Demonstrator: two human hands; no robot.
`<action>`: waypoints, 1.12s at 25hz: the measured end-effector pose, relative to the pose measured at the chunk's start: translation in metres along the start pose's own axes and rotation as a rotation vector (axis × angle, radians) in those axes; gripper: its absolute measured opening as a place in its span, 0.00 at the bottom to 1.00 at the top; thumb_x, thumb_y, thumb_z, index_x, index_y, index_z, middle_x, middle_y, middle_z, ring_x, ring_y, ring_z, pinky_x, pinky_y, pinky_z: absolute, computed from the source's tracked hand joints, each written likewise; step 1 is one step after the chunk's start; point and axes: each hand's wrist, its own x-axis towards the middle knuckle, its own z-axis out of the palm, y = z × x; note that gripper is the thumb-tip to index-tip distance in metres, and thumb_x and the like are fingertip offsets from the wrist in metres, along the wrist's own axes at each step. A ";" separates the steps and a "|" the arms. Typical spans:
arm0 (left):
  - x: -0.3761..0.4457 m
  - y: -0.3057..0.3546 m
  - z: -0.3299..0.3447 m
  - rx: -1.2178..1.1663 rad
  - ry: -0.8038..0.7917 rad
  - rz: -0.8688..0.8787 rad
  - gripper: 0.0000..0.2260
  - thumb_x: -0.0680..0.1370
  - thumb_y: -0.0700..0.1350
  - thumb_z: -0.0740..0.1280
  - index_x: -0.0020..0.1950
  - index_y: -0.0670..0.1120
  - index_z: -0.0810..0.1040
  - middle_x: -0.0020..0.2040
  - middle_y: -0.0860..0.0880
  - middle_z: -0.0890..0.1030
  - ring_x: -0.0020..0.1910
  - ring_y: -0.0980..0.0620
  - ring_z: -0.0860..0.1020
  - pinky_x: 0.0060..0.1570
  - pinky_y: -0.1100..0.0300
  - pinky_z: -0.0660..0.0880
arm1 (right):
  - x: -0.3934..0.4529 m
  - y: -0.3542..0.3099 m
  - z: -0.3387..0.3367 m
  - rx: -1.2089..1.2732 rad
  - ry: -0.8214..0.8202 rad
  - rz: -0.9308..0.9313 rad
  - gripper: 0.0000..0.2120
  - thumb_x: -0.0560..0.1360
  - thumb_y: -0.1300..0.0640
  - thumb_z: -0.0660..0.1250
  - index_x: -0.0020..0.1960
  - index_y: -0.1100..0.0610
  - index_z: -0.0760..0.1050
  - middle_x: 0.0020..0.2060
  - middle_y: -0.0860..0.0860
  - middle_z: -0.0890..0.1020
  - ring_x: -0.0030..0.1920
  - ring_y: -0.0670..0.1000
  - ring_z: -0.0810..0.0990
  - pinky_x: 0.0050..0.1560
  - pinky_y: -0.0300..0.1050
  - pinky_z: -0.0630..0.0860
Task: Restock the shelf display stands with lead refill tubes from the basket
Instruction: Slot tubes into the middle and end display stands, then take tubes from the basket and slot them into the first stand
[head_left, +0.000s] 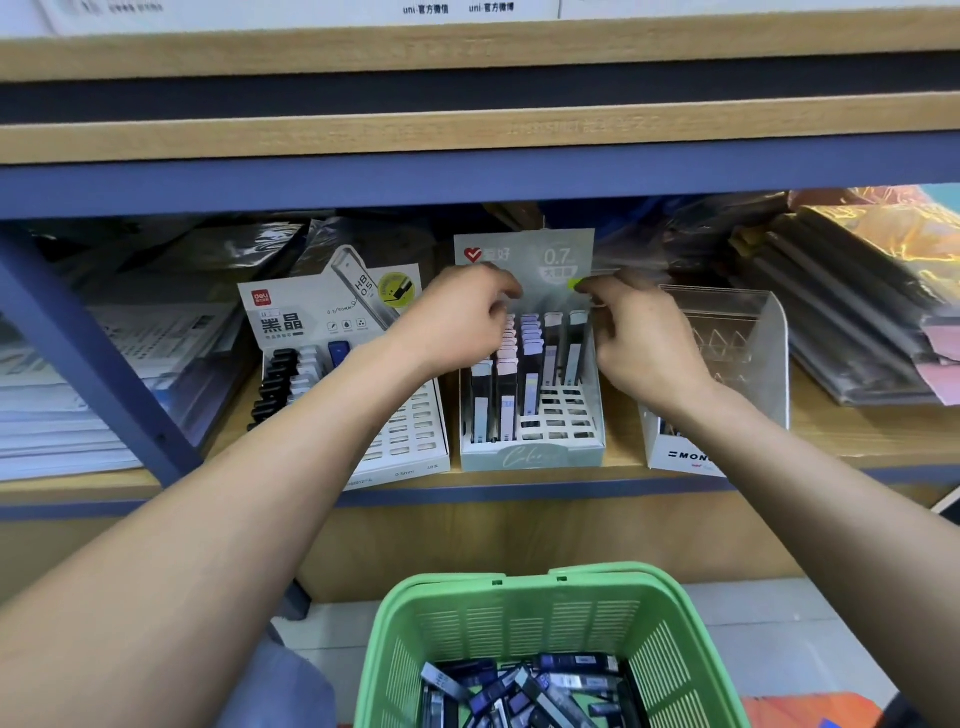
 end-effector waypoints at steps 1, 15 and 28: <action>-0.005 0.002 -0.003 -0.006 0.075 -0.016 0.17 0.80 0.38 0.60 0.67 0.45 0.78 0.67 0.47 0.79 0.62 0.47 0.78 0.59 0.60 0.71 | -0.008 -0.005 -0.002 0.007 0.020 -0.015 0.23 0.73 0.68 0.64 0.66 0.56 0.78 0.60 0.56 0.80 0.58 0.61 0.78 0.52 0.54 0.79; -0.158 0.016 0.131 0.204 -0.541 0.170 0.11 0.75 0.36 0.62 0.56 0.43 0.75 0.54 0.44 0.78 0.56 0.43 0.77 0.56 0.49 0.74 | -0.178 -0.012 0.075 -0.097 -0.857 0.218 0.12 0.73 0.61 0.61 0.51 0.54 0.81 0.51 0.57 0.84 0.53 0.60 0.83 0.49 0.49 0.79; -0.250 -0.011 0.314 -0.012 -0.930 -0.442 0.27 0.77 0.38 0.69 0.75 0.40 0.65 0.73 0.39 0.69 0.70 0.40 0.71 0.69 0.49 0.72 | -0.319 0.061 0.189 -0.102 -1.166 0.437 0.32 0.76 0.61 0.70 0.76 0.62 0.61 0.72 0.59 0.69 0.71 0.58 0.70 0.72 0.51 0.70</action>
